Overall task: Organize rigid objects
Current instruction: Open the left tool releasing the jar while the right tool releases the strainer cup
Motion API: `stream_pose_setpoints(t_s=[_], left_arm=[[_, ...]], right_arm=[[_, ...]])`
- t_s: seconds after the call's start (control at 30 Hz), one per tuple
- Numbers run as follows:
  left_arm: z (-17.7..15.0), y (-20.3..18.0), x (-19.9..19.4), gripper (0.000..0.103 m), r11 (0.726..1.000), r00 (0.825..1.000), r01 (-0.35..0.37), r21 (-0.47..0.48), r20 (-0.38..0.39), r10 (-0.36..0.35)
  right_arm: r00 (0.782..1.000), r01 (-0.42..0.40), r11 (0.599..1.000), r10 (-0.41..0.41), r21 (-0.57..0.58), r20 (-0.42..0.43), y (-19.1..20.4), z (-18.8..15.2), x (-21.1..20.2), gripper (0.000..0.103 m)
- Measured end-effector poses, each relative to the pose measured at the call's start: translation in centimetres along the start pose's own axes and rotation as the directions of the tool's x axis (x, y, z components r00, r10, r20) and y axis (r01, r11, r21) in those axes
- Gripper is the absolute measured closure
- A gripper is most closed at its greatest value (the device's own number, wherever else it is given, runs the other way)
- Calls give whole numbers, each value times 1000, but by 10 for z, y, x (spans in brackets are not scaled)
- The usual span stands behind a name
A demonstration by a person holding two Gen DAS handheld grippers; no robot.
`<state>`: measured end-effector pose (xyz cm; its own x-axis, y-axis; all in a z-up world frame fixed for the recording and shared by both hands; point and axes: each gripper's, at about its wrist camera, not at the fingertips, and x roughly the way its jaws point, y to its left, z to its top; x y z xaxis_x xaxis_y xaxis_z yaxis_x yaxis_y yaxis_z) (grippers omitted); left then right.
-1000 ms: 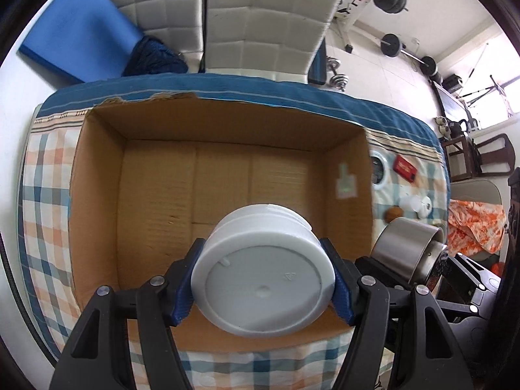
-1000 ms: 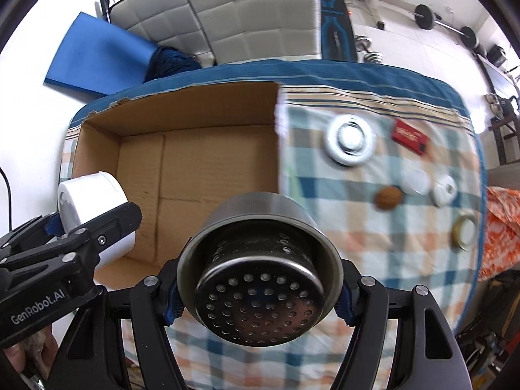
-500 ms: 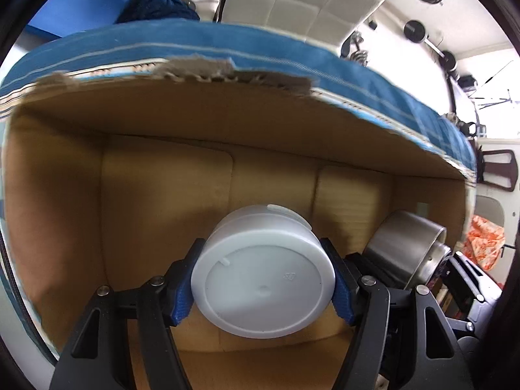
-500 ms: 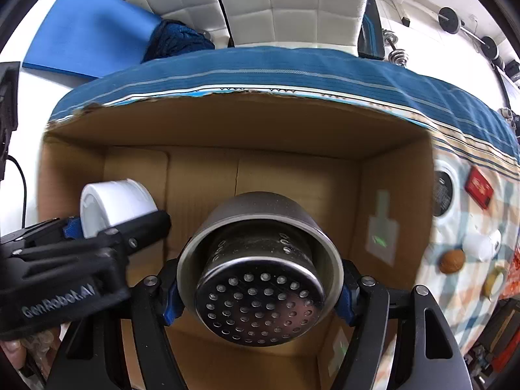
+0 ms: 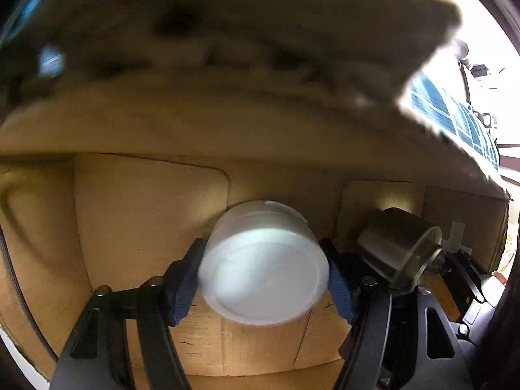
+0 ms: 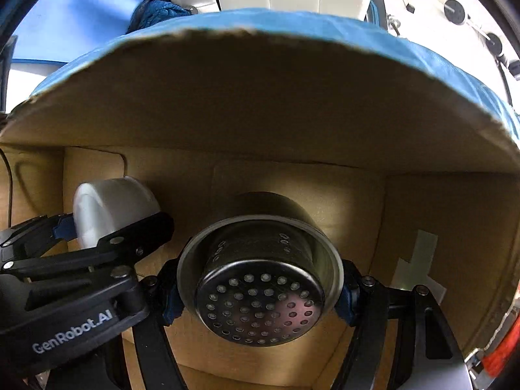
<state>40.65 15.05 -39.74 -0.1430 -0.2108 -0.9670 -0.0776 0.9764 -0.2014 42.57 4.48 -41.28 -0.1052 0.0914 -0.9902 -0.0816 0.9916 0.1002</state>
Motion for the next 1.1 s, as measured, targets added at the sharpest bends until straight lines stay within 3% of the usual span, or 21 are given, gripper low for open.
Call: stream_pose_setpoints(t_s=[0.27,0.33,0.4,0.53,0.7,0.83,0.97,1.1], left_arm=[[-12,-9,-28,18,999,998,-43,9,34,43],[-19,-11,-40,17,999,998,-44,13,46,44],[-26,-11,-50,5,999,997,-51,16,61,50],[-52,-10,-73,0,997,992,-69,20,106,66],[-85,-11,-92,0,996,985,-90,9,148,87],[-119,-3,-106,0,994,978,-109,2,179,107],[-125,15,-116,0,993,971,-122,-2,209,119],[-151,12,-131,0,991,963,-133,9,239,127]], right_arm=[[1000,24,1000,-24,-12,9,2,7,-15,26],[999,30,999,-30,-13,15,5,5,-22,23],[999,30,1000,-30,-9,19,7,-1,-29,20],[999,29,1000,-29,-1,32,9,-13,-41,13],[998,16,1000,-16,4,52,21,-39,-53,2],[998,0,1000,-2,21,62,25,-73,-60,0],[996,-2,999,-1,35,84,30,-97,-65,0],[993,10,999,-14,36,119,29,-127,-86,0]])
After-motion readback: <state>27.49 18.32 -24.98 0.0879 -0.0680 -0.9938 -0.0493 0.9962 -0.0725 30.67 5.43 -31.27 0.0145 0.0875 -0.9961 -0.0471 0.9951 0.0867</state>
